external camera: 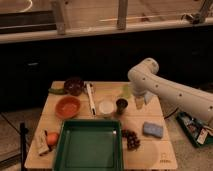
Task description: Place sponge in tray
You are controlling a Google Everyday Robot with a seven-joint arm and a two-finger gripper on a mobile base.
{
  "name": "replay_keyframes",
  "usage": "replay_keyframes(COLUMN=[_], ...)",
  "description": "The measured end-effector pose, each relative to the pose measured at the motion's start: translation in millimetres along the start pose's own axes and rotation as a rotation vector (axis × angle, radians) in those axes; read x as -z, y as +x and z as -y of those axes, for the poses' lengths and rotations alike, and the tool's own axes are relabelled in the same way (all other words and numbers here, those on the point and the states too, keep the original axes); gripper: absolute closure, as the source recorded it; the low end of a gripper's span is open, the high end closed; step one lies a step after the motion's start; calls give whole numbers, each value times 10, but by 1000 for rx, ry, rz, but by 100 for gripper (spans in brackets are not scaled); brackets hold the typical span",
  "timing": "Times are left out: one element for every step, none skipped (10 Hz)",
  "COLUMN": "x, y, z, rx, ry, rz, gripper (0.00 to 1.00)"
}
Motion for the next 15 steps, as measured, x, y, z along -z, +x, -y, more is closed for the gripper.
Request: replay_keyframes(x=[-26, -4, 21, 47, 72, 95, 82, 41, -66, -224, -364, -509, -641, -707, -721], y=[23, 36, 92, 159, 188, 347, 441, 500, 575, 634, 662, 680, 709, 713, 698], z=[15, -10, -89, -192, -283, -463, -550, -633, -738, -854, -957, -1071, -1210, -1345, -1446], rx=[-2, -12, -25, -41, -54, -89, -115, -134, -162, -188, -207, -228, -253, -273, -285], ry=[0, -1, -7, -13, -16, -21, -24, -32, -48, -70, -91, -112, -133, -151, -164], rz=[0, 6, 7, 7, 14, 15, 19, 23, 31, 39, 43, 50, 56, 65, 73], gripper=[20, 20, 20, 20, 20, 20, 20, 20, 20, 20, 20, 20, 20, 20, 20])
